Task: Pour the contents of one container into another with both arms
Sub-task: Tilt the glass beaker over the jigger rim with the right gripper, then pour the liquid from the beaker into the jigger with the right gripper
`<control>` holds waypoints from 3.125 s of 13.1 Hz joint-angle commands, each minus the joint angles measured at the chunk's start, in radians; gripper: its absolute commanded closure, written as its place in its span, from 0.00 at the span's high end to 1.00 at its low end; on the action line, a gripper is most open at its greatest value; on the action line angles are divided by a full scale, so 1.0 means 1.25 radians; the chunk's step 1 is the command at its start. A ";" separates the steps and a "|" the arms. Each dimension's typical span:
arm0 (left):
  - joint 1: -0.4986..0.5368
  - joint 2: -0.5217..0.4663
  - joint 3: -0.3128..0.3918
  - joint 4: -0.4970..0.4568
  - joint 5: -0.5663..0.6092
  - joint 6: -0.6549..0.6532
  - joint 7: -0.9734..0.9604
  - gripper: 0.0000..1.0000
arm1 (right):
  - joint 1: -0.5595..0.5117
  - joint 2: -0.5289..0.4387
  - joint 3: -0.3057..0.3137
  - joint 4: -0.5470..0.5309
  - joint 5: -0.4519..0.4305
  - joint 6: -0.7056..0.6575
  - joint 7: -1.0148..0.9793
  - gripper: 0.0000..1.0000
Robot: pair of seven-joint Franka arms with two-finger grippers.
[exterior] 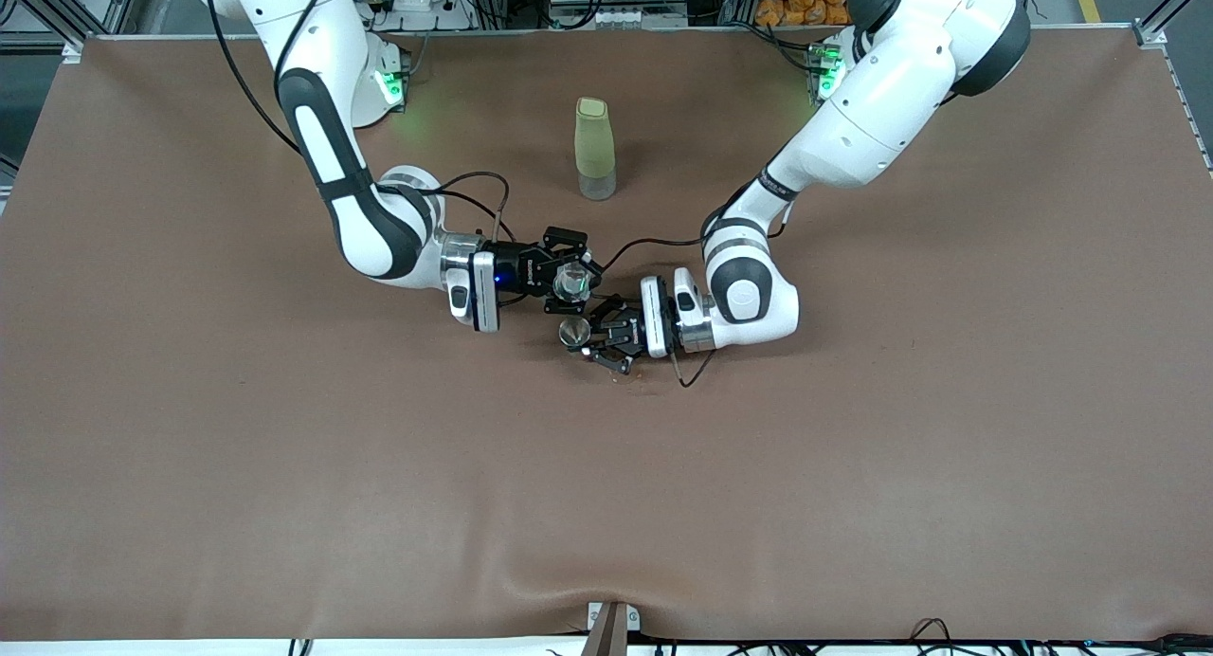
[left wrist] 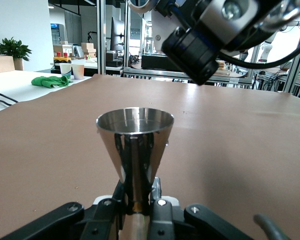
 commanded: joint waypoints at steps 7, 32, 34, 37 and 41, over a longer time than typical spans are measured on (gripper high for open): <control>0.011 -0.014 -0.002 -0.016 -0.023 -0.019 0.012 0.00 | 0.006 -0.027 -0.001 -0.020 0.013 0.005 0.167 0.00; 0.015 -0.030 -0.009 -0.018 -0.017 -0.033 0.020 0.00 | -0.006 -0.024 -0.001 -0.003 -0.029 0.004 0.502 0.00; 0.015 -0.031 -0.009 -0.024 -0.017 -0.034 0.020 0.00 | -0.007 -0.023 -0.001 0.003 -0.028 0.004 0.556 0.00; 0.016 -0.036 -0.010 -0.023 -0.017 -0.034 0.016 0.00 | -0.008 -0.023 -0.002 0.013 -0.028 0.005 0.572 0.00; 0.021 -0.036 -0.011 -0.023 -0.017 -0.048 0.016 0.00 | -0.016 -0.021 -0.002 0.017 -0.028 0.008 0.610 0.00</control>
